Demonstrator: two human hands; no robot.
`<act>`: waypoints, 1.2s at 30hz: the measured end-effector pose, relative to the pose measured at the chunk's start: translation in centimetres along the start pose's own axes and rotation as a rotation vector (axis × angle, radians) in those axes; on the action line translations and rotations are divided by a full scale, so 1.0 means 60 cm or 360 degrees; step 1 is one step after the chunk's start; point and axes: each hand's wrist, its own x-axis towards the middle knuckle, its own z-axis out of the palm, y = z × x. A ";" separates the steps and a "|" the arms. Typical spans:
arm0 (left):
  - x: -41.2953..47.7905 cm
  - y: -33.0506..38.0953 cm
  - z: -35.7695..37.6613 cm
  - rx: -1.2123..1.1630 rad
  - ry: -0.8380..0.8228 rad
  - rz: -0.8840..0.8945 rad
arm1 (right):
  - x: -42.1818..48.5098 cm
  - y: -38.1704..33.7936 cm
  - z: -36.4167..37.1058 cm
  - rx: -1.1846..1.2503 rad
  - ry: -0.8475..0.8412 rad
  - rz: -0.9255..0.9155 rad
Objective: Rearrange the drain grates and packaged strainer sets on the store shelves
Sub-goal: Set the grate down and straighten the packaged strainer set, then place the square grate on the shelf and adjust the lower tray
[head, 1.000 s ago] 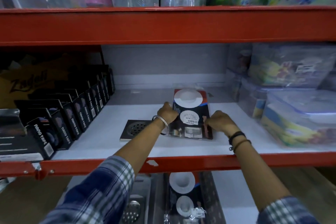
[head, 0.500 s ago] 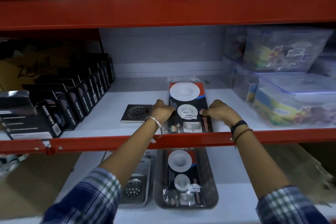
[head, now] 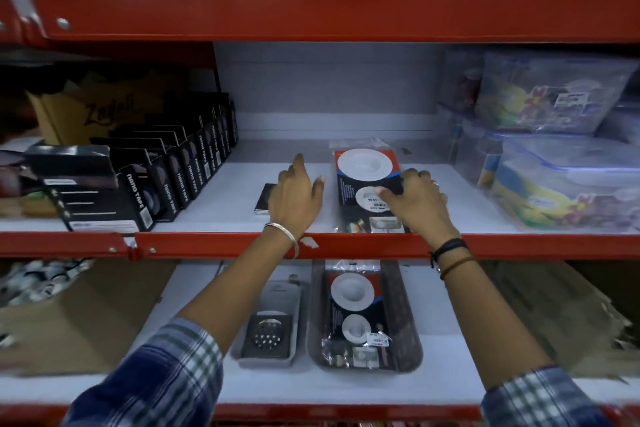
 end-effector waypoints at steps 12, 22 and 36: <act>-0.052 -0.248 -0.103 0.0413 -0.0035 0.0317 | 0.051 -0.178 0.150 -0.0202 -0.0837 -0.0504; -0.046 -0.275 -0.082 0.0528 0.0148 0.0444 | 0.123 -0.201 0.185 -0.0262 -0.1286 -0.0338; -0.062 -0.261 -0.091 0.0554 0.0146 0.0390 | -0.036 -0.203 0.036 0.0173 -0.0918 -0.0587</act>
